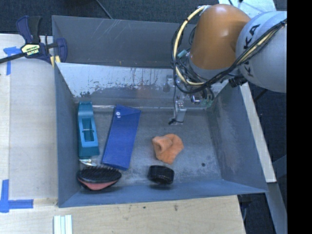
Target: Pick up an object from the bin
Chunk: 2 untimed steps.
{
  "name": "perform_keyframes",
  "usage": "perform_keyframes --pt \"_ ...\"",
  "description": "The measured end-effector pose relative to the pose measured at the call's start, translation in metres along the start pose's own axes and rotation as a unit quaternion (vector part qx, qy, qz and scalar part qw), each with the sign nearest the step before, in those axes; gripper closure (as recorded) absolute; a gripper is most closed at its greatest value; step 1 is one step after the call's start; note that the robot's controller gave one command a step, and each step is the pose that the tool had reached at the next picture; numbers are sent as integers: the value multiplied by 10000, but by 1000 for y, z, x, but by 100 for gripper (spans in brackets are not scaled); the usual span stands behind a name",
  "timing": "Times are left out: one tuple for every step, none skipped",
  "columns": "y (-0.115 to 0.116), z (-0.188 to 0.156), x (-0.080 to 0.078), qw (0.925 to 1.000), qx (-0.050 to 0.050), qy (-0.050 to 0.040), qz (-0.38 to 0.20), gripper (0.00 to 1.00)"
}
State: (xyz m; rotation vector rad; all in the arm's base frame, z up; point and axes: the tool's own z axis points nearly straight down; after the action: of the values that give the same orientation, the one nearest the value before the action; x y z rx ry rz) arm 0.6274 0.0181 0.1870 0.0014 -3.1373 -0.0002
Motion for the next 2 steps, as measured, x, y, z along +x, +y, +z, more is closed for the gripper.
perform_keyframes --pt "0 -5 -1 10000 -2 -41 1 0" --pt "-21 55 30 9997 3 -58 -250 0"
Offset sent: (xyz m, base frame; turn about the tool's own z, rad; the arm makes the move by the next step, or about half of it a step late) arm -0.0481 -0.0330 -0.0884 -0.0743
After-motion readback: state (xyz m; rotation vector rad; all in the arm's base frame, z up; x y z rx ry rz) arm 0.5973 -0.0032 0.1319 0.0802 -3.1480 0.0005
